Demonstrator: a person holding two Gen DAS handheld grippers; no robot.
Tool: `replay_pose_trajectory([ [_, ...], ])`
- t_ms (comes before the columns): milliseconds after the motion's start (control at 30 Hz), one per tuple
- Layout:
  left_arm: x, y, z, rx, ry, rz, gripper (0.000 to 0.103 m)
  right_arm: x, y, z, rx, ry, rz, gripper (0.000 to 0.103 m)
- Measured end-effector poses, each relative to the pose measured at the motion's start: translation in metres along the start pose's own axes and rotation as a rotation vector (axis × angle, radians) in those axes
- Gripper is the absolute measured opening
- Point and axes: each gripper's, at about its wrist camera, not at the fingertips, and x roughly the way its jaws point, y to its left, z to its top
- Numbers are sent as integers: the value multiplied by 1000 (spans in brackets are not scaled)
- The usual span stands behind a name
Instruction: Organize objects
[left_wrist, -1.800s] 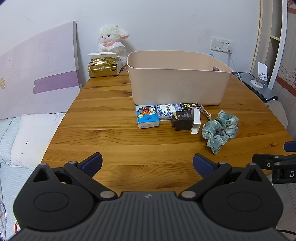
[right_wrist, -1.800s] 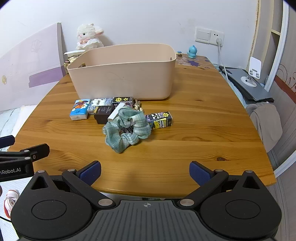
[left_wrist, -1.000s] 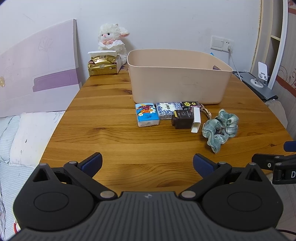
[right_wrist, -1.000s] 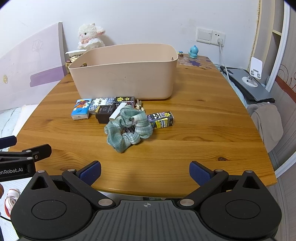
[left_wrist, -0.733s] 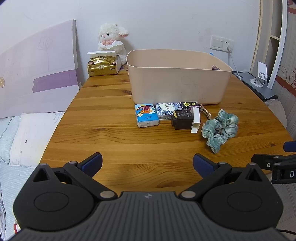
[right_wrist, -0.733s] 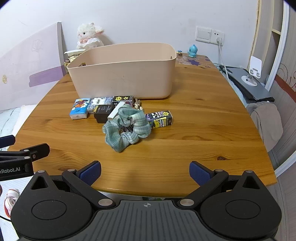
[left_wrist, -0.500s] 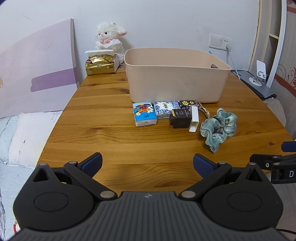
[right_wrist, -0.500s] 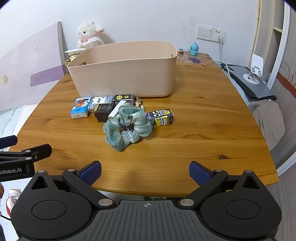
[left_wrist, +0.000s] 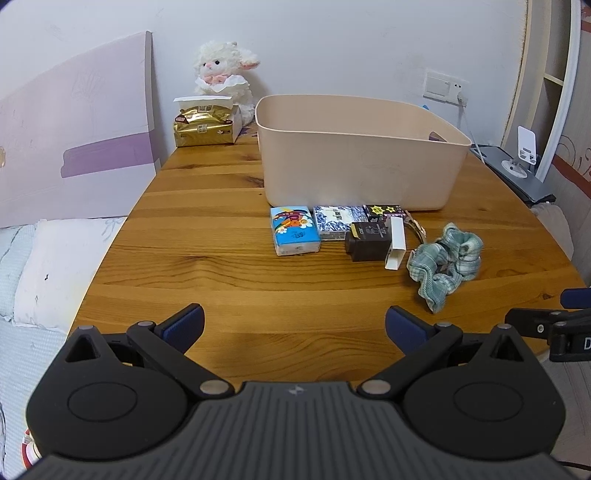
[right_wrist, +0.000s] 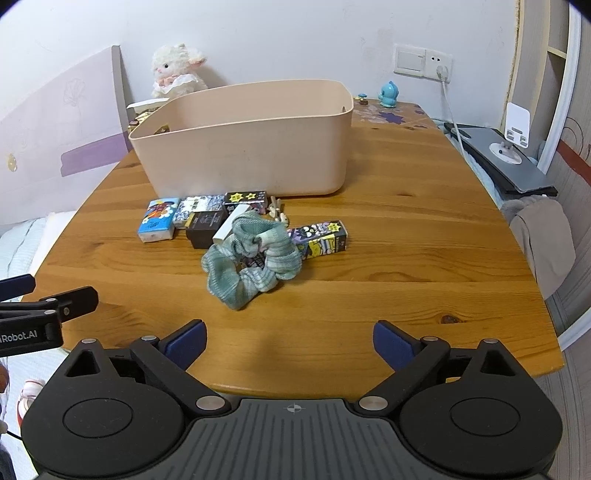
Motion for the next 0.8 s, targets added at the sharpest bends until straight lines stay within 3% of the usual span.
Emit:
replay_pose_trajectory([
  [333,24,8,20,3,-3,28,103,22,-12,18,15,-5,6,94],
  [633,72,9,43,14,43,39,103,59,-21,35,0,35,36,79],
  [800,101,7,53,34,70,58,103,74,-20,46,-8,51,58,78],
])
